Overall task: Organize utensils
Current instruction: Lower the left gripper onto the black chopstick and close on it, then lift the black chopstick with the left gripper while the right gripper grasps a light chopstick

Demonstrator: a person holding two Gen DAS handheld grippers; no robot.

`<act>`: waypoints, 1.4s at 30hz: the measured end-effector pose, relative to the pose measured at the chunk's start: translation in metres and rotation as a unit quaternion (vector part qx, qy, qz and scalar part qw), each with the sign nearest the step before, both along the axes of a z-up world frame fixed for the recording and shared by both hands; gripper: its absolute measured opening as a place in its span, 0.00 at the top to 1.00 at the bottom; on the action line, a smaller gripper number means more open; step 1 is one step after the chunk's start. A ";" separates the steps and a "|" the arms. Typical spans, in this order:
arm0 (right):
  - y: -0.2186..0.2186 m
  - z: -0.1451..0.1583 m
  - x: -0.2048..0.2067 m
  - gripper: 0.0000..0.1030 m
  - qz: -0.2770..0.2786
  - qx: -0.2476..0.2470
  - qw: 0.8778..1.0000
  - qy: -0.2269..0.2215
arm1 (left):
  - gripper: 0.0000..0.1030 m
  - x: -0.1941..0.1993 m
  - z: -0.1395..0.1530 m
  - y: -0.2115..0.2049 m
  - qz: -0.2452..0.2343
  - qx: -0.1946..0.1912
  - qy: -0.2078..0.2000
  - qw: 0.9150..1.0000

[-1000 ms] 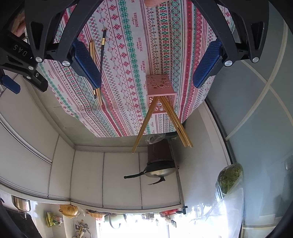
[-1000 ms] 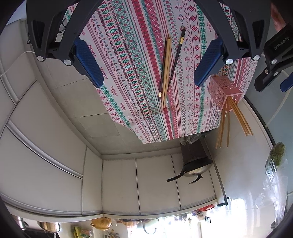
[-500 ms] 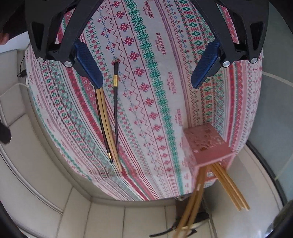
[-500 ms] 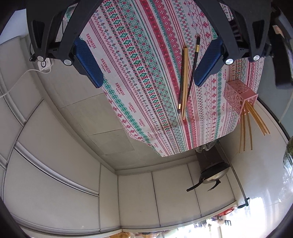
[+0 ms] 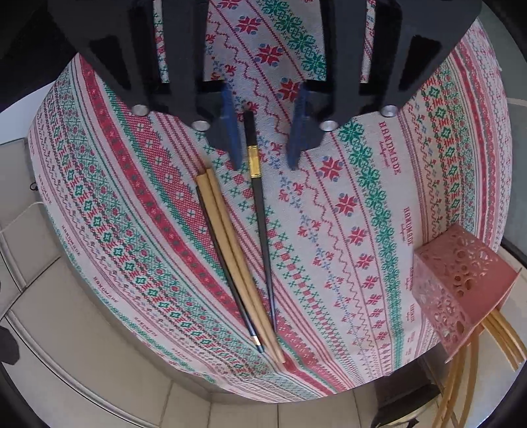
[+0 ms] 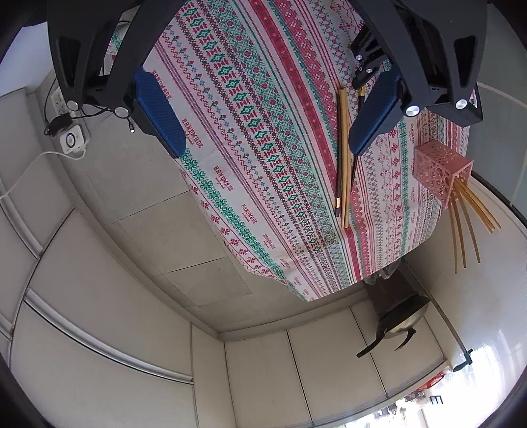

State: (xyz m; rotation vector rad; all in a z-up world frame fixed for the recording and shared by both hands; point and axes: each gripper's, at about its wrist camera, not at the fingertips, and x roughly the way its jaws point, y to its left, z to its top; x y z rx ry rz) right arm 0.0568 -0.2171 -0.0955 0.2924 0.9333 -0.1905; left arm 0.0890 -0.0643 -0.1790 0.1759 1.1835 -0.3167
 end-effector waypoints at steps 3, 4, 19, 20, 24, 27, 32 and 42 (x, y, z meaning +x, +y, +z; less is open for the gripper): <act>-0.002 -0.007 0.007 0.07 -0.005 -0.003 1.000 0.008 | 0.94 0.000 0.002 0.001 -0.001 -0.008 0.011 1.000; -0.003 -0.009 0.010 0.07 -0.007 -0.001 1.000 0.011 | 0.94 0.001 0.004 0.002 0.002 -0.012 0.014 1.000; 0.006 -0.067 0.130 0.11 -0.020 0.145 0.984 0.101 | 0.94 -0.046 0.172 0.065 0.026 -0.072 -0.244 0.967; 0.009 -0.071 0.138 0.19 -0.017 0.146 0.983 0.107 | 0.94 -0.048 0.177 0.067 0.025 -0.074 -0.253 0.964; 0.026 -0.091 0.169 0.47 0.009 0.135 0.980 0.142 | 0.94 -0.060 0.187 0.071 0.015 -0.079 -0.270 0.959; 0.033 -0.104 0.182 0.51 0.014 0.126 0.979 0.158 | 0.94 -0.062 0.188 0.073 0.014 -0.078 -0.272 0.959; 0.045 -0.116 0.196 0.53 0.019 0.111 0.979 0.170 | 0.94 -0.061 0.191 0.081 0.019 -0.088 -0.269 0.959; 0.070 -0.117 0.209 0.51 0.044 0.015 0.982 0.182 | 0.94 -0.059 0.192 0.089 0.030 -0.090 -0.267 0.959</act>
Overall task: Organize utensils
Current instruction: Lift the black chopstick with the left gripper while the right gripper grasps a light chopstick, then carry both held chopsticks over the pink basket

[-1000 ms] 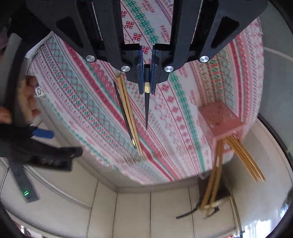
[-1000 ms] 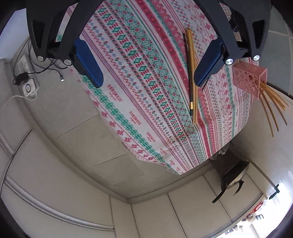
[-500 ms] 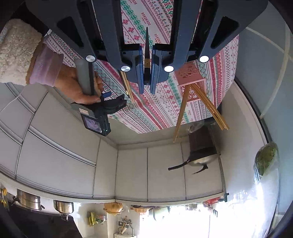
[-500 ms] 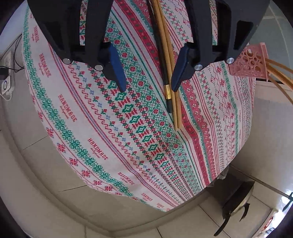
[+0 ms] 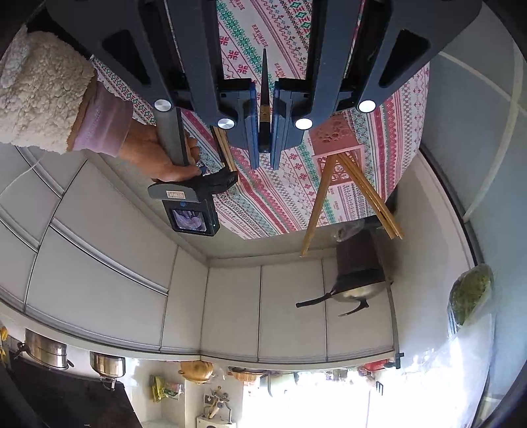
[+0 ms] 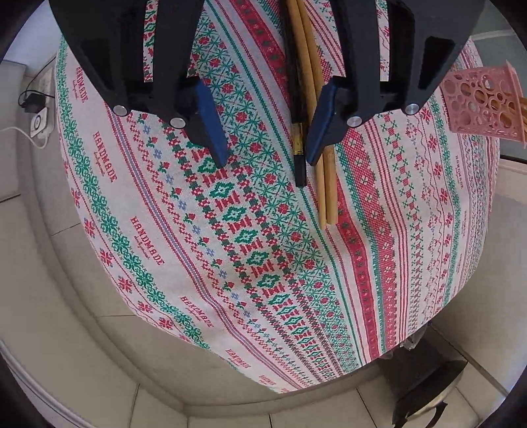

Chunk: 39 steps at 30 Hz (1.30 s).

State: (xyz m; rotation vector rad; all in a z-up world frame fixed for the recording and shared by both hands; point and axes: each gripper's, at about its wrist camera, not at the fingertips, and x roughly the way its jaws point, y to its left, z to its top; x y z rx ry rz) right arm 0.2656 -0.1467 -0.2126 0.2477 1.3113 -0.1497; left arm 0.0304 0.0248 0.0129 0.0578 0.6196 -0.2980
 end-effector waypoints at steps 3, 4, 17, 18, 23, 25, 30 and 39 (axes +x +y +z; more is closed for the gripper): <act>0.013 -0.002 0.002 0.52 0.025 -0.045 0.999 -0.003 | 0.94 -0.001 0.001 0.000 0.005 0.000 -0.001 1.000; 0.014 -0.002 0.003 0.52 0.029 -0.050 0.998 -0.006 | 0.94 0.000 0.001 0.000 0.006 -0.001 0.000 1.000; -0.042 0.038 -0.041 0.93 -0.026 0.090 0.991 -0.098 | 0.94 0.004 0.006 0.002 0.028 -0.013 0.008 0.999; -0.044 0.053 -0.050 0.93 -0.021 0.097 0.988 -0.115 | 0.94 0.003 0.007 0.002 0.030 -0.014 0.008 0.999; -0.045 0.123 -0.094 0.93 0.012 0.117 0.973 -0.197 | 0.94 0.001 0.013 0.006 0.045 -0.026 0.008 0.999; -0.044 0.145 -0.109 0.93 0.024 0.126 0.965 -0.228 | 0.94 0.001 0.017 0.010 0.051 -0.037 0.009 0.998; -0.045 0.184 -0.145 0.93 0.040 0.150 0.949 -0.273 | 0.94 0.002 0.032 0.023 0.067 -0.068 0.007 0.995; -0.057 0.206 -0.164 0.93 0.038 0.191 0.937 -0.289 | 0.94 0.013 0.082 0.051 0.112 -0.097 -0.022 0.989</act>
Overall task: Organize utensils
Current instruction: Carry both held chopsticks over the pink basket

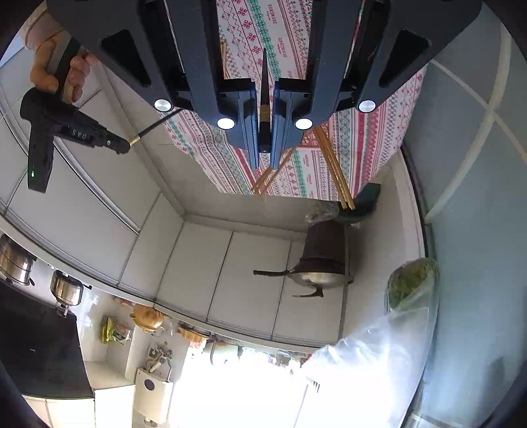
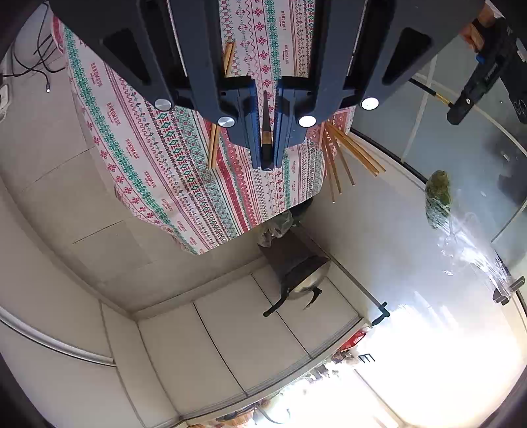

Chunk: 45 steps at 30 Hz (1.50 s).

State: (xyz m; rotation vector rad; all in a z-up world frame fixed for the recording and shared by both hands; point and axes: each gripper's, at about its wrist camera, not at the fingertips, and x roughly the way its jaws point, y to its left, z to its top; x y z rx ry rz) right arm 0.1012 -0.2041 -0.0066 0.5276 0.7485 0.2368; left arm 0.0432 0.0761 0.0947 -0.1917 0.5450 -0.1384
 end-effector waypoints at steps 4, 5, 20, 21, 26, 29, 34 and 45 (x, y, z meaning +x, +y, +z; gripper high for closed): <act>0.000 -0.001 0.000 0.93 0.005 0.007 1.000 0.003 | 0.94 0.014 0.026 0.011 0.032 0.001 -0.013 0.999; -0.001 -0.003 0.001 0.93 0.006 0.007 1.000 0.004 | 0.94 0.018 0.030 0.014 0.042 0.002 -0.015 0.999; 0.000 -0.013 0.007 0.93 0.018 0.007 1.000 0.024 | 0.94 0.096 0.001 0.026 0.126 0.023 0.017 0.992; -0.001 -0.014 0.008 0.93 0.018 0.006 1.000 0.025 | 0.94 0.100 -0.003 0.027 0.131 0.024 0.019 0.991; -0.002 -0.018 0.010 0.93 0.018 0.006 0.999 0.031 | 0.94 0.114 -0.023 0.038 0.139 0.008 0.035 0.990; -0.002 -0.018 0.010 0.93 0.018 0.007 0.999 0.033 | 0.91 0.115 -0.030 0.047 0.144 -0.011 0.046 0.988; 0.002 -0.018 0.010 0.93 0.023 0.009 0.999 0.035 | 0.82 0.105 -0.029 0.054 0.149 -0.015 0.042 0.988; 0.027 0.003 0.008 0.93 0.040 0.014 0.999 0.006 | 0.73 0.062 -0.070 0.058 0.144 -0.010 0.087 0.986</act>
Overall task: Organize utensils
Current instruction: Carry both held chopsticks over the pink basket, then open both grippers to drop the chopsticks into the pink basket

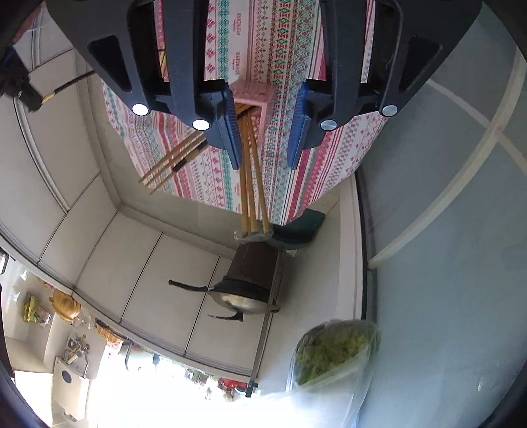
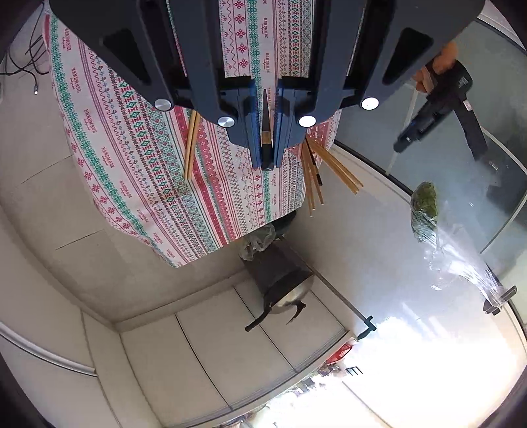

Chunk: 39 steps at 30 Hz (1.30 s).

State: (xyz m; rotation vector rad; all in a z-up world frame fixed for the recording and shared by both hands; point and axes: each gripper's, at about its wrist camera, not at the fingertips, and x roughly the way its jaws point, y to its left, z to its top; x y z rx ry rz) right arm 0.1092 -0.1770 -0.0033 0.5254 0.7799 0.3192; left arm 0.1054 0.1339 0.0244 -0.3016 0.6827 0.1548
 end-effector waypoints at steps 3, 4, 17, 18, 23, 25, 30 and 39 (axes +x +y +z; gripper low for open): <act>0.023 0.016 0.004 0.93 0.011 -0.014 1.000 -0.018 | 0.73 -0.008 -0.010 0.005 0.002 -0.011 0.024 1.000; 0.032 0.021 0.007 0.93 0.014 -0.018 0.999 -0.023 | 0.72 -0.013 -0.010 0.009 0.001 -0.020 0.023 1.000; 0.132 0.060 0.058 0.93 0.039 -0.065 0.996 -0.056 | 0.63 -0.032 0.013 0.020 0.005 -0.017 -0.028 0.999; 0.139 0.059 0.062 0.93 0.039 -0.072 0.995 -0.054 | 0.62 -0.032 0.013 0.021 0.006 -0.019 -0.029 0.999; 0.167 0.041 0.083 0.92 0.043 -0.100 0.993 -0.038 | 0.61 -0.028 0.011 0.032 0.014 -0.033 -0.026 0.999; 0.176 0.031 0.091 0.90 0.046 -0.100 0.994 -0.028 | 0.61 -0.025 0.008 0.035 0.017 -0.037 -0.021 0.999; 0.181 0.010 0.099 0.80 0.041 -0.093 0.995 -0.008 | 0.61 -0.023 0.006 0.037 0.019 -0.045 -0.020 0.999; 0.176 0.005 0.071 0.80 0.049 -0.142 0.988 -0.025 | 0.59 -0.026 0.011 0.019 0.001 -0.026 -0.026 0.999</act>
